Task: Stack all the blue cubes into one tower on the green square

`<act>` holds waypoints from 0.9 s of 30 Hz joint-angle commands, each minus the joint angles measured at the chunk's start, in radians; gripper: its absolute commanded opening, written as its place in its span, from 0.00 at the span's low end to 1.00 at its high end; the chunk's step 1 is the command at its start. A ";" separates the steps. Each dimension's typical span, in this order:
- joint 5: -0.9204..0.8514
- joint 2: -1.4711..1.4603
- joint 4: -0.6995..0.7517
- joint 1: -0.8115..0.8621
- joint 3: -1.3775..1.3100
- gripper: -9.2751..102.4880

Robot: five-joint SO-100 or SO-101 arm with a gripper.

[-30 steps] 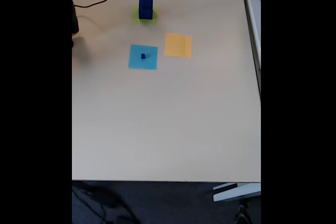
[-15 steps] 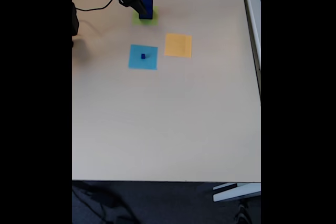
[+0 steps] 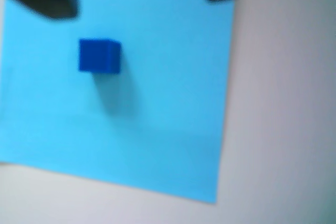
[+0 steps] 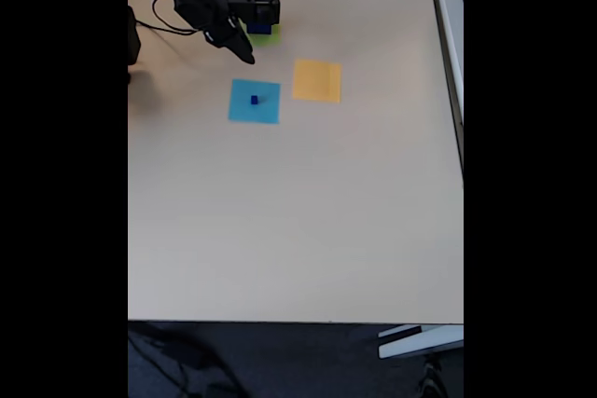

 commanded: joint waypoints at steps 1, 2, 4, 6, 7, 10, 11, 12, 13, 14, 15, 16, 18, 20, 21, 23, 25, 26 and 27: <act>-0.028 0.057 -0.080 0.034 0.048 0.18; -0.032 0.058 -0.114 0.044 0.075 0.19; -0.038 0.064 -0.183 0.067 0.133 0.19; -0.051 0.064 -0.255 0.089 0.183 0.18; -0.054 0.063 -0.282 0.098 0.199 0.18; -0.061 0.043 -0.359 0.117 0.235 0.19; -0.066 0.034 -0.393 0.121 0.249 0.19; -0.067 0.021 -0.416 0.124 0.256 0.19; -0.066 0.012 -0.436 0.124 0.265 0.19; -0.064 0.005 -0.462 0.124 0.275 0.20; -0.061 -0.008 -0.480 0.124 0.278 0.20; -0.060 -0.020 -0.495 0.124 0.278 0.20; -0.054 -0.043 -0.528 0.124 0.281 0.20; -0.049 -0.075 -0.571 0.123 0.288 0.21; -0.044 -0.086 -0.597 0.121 0.299 0.21; -0.038 -0.103 -0.634 0.118 0.314 0.21; -0.037 -0.109 -0.655 0.115 0.327 0.20; -0.037 -0.115 -0.658 0.114 0.327 0.20; -0.035 -0.118 -0.673 0.110 0.333 0.20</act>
